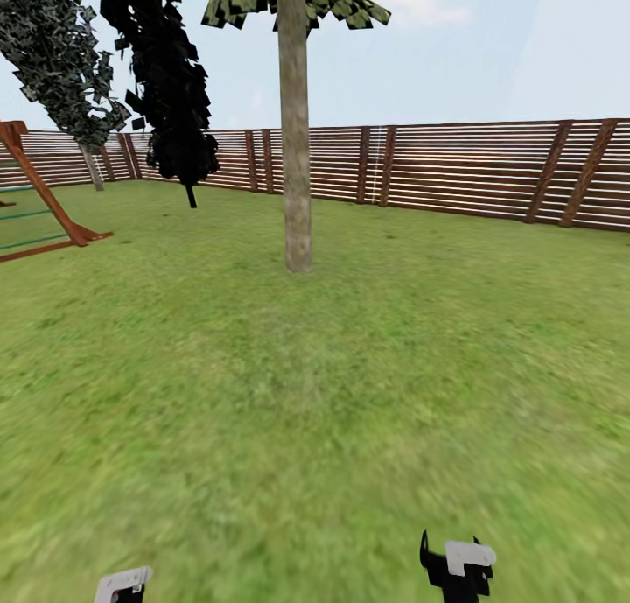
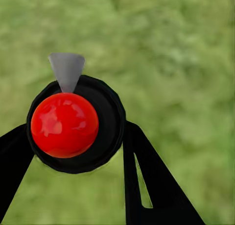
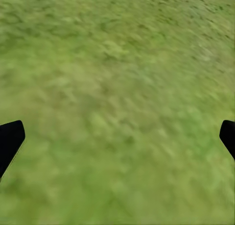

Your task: In the garden, pick up the pesticide atomizer on the floor and spray pesticide onto both trees until each tree trunk is fully covered.

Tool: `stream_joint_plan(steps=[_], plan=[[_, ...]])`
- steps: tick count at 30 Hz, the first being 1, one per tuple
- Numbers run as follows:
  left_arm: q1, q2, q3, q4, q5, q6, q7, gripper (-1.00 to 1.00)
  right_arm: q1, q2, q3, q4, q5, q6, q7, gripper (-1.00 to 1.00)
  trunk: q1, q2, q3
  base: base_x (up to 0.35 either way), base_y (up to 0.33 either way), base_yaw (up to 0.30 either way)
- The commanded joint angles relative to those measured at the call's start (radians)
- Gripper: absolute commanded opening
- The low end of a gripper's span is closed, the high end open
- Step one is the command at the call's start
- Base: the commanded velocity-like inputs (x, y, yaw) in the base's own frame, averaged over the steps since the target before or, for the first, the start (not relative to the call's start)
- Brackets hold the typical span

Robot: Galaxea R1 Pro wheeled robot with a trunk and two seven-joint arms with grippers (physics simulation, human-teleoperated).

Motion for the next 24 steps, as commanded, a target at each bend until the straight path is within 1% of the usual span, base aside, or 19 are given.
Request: stream_joint_plan(steps=[1,17,24], plan=[[-0.001,0.000,0.009,0.001,-0.010,-0.003,-0.003,-1.00,-0.001,0.001,-0.008,0.001,0.011,-0.002,-0.003,1.00,0.000,0.000,-0.001,0.338,0.000,0.000],[-0.001,0.000,0.009,0.001,-0.010,-0.003,-0.003,-1.00,-0.001,0.001,-0.008,0.001,0.011,-0.002,-0.003,1.00,0.000,0.000,-0.001,0.338,0.000,0.000],[-0.001,0.000,0.009,0.001,-0.009,-0.003,-0.003,-1.00,-0.001,0.000,-0.008,0.021,0.011,-0.002,-0.003,1.00,0.000,0.000,-0.001,0.338,0.000,0.000]])
